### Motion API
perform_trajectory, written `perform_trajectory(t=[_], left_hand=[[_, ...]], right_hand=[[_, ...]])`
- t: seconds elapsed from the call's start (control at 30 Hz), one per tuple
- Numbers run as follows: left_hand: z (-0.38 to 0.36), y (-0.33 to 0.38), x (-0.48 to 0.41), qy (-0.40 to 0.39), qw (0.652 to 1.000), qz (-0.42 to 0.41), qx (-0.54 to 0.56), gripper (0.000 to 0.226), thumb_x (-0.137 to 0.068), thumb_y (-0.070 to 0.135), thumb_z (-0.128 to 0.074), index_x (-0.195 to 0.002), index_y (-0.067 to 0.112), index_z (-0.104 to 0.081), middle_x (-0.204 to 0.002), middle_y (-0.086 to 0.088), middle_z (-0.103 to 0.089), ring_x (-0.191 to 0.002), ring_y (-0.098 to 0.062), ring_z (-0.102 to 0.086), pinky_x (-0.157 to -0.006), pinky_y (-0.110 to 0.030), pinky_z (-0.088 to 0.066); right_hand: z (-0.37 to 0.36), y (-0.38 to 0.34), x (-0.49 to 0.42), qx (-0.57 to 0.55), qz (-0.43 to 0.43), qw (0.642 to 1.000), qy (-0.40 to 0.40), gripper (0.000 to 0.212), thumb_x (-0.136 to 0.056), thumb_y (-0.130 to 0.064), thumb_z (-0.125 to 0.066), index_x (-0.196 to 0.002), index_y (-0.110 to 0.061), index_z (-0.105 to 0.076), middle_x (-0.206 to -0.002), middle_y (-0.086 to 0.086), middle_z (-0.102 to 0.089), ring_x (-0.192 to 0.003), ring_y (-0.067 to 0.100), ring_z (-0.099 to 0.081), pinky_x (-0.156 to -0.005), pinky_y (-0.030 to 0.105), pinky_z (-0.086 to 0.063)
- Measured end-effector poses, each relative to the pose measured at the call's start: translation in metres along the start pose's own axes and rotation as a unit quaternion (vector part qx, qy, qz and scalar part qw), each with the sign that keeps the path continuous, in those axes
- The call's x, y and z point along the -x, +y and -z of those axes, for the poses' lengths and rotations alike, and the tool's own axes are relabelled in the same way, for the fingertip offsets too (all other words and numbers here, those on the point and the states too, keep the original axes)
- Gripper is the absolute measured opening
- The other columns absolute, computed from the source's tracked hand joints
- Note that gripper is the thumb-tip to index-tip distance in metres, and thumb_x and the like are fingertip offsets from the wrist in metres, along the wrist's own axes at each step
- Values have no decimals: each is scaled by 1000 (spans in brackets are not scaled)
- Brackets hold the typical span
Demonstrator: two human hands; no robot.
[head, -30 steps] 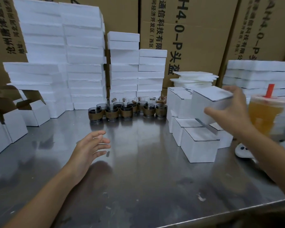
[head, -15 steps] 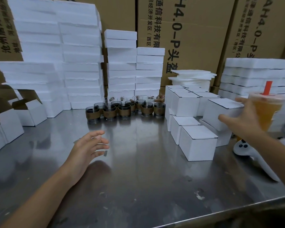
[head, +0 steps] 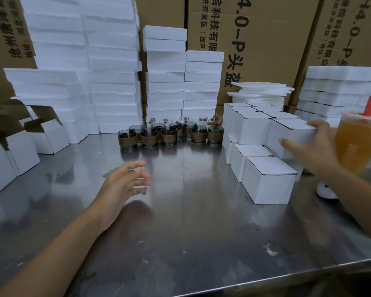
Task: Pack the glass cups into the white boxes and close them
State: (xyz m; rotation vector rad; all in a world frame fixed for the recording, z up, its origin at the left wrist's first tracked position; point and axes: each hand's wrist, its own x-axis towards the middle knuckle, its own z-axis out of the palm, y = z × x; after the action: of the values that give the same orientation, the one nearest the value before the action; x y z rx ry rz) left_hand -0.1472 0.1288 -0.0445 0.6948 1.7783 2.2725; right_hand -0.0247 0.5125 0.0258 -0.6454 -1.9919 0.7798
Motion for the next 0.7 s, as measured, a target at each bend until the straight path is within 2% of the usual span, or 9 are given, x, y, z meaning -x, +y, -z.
perform_trajectory(t=[0.2, 0.3, 0.37, 0.47, 0.57, 0.63, 0.7], left_hand=[[-2, 2, 2, -3, 1000, 2, -1, 34, -78, 29, -55, -109, 15, -60, -80, -2, -68, -77, -17, -66, -71, -29, -51], [-3, 3, 2, 3, 1000, 6, -3, 24, -89, 21, -51, -110, 14, -60, -81, -2, -68, -79, -17, -66, -75, -32, -50], [-5, 4, 2, 3, 1000, 8, -5, 21, -92, 19, -50, -110, 14, -60, -82, -3, -68, -79, -18, -66, -74, -32, -49], [-7, 6, 3, 8, 1000, 14, -10, 19, -95, 14, -48, -110, 13, -60, -83, -4, -67, -78, -18, -65, -72, -31, -48], [-8, 7, 2, 19, 999, 19, -25, 19, -95, 11, -48, -109, 13, -60, -82, -3, -68, -78, -17, -65, -71, -31, -48], [-8, 8, 2, 31, 999, 22, -38, 18, -95, 10, -49, -107, 15, -61, -80, -1, -68, -76, -16, -65, -70, -29, -50], [-7, 8, 2, 58, 996, 22, -60, 16, -95, 10, -50, -103, 17, -62, -78, 1, -68, -74, -13, -65, -67, -24, -51]], right_hand=[[-2, -1, 4, -9, -17, 1000, -13, 93, -72, -34, -79, -144, -20, -21, -144, 12, -31, -127, 29, -40, -100, 39, -38], [2, -5, 7, 43, -6, 999, -18, 106, -72, -42, -77, -149, -22, -6, -155, 9, -12, -142, 30, -17, -111, 45, -22], [6, -14, 12, 109, 33, 994, -2, 109, -74, -53, -73, -149, -20, -2, -157, 11, -4, -144, 30, -4, -114, 48, -12], [4, -42, 27, 138, 152, 979, 13, 91, -77, -50, -68, -145, -17, -18, -150, 17, -21, -139, 33, -18, -111, 50, -21], [-16, -82, 62, 58, 238, 968, -46, 64, -79, -42, -62, -134, -24, -36, -134, 1, -39, -119, 14, -39, -97, 34, -32], [-42, -105, 94, -20, 223, 968, -115, 53, -79, -39, -62, -127, -29, -42, -123, -10, -45, -106, 3, -44, -88, 27, -33], [-78, -116, 128, -84, 178, 962, -190, 41, -83, -28, -65, -120, -28, -47, -116, -10, -50, -103, 5, -49, -85, 25, -34]])
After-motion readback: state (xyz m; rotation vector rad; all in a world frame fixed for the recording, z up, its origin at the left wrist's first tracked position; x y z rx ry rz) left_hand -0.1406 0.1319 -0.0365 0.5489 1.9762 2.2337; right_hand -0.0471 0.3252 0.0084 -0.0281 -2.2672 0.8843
